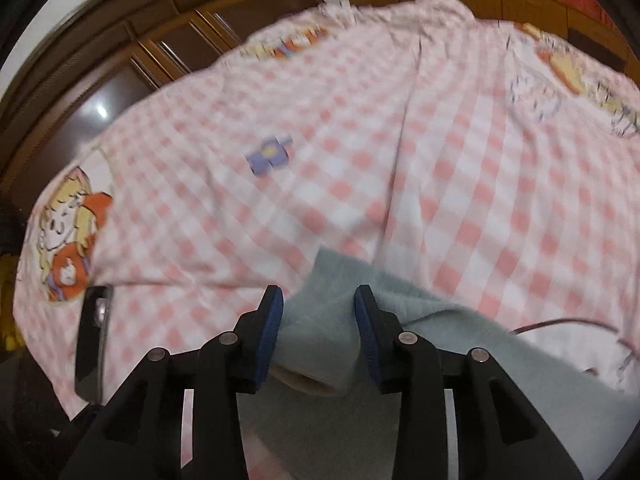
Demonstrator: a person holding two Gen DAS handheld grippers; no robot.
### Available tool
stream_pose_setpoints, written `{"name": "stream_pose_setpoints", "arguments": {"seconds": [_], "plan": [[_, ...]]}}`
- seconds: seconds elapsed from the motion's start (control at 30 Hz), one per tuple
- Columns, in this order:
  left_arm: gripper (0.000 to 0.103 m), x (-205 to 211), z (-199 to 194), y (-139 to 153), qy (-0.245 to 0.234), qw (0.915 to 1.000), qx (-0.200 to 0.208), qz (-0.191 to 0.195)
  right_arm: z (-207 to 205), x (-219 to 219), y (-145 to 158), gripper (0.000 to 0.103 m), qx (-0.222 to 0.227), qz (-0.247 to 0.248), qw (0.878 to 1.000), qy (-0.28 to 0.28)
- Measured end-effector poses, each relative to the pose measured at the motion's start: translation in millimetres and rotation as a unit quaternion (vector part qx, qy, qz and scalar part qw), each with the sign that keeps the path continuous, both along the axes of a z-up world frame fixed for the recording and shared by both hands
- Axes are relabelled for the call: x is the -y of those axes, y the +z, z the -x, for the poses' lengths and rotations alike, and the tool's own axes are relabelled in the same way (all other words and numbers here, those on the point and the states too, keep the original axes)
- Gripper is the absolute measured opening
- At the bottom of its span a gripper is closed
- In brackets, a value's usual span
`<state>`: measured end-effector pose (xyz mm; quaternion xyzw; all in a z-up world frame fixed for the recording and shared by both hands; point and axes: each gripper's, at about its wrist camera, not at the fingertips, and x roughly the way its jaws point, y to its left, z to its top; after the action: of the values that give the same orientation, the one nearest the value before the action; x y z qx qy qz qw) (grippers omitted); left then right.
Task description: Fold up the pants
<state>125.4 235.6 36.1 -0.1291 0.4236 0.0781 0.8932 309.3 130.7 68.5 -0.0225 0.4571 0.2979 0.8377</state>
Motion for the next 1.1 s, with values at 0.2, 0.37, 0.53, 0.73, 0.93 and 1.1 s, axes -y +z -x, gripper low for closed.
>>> {"name": "stream_pose_setpoints", "arguments": {"seconds": [0.2,0.37,0.53,0.73,0.93,1.1], "plan": [[0.081,9.4,4.7,18.4,-0.02,0.9995,0.025,0.008,21.8,50.7,20.2,0.038,0.022,0.043,0.999,-0.02],[0.081,33.8,-10.2,41.1,-0.055,0.9978,0.029,-0.025,61.3,118.9,22.8,0.038,0.045,0.1,0.993,-0.046],[0.08,59.4,-42.4,47.3,-0.098,0.994,0.022,-0.043,96.9,183.1,18.5,0.038,0.065,0.136,0.986,-0.071],[0.045,68.2,-83.4,30.1,-0.11,0.9922,-0.02,-0.055,120.3,227.1,-6.8,0.038,0.076,0.184,0.975,-0.094],[0.027,67.3,-130.5,0.8,-0.12,0.9896,-0.063,-0.046,126.0,242.2,-31.5,0.038,0.044,0.115,0.985,-0.118],[0.028,68.0,-162.7,-5.1,-0.121,0.9845,-0.052,-0.115,141.5,248.0,-46.1,0.038,0.047,0.067,0.983,-0.162]]}}
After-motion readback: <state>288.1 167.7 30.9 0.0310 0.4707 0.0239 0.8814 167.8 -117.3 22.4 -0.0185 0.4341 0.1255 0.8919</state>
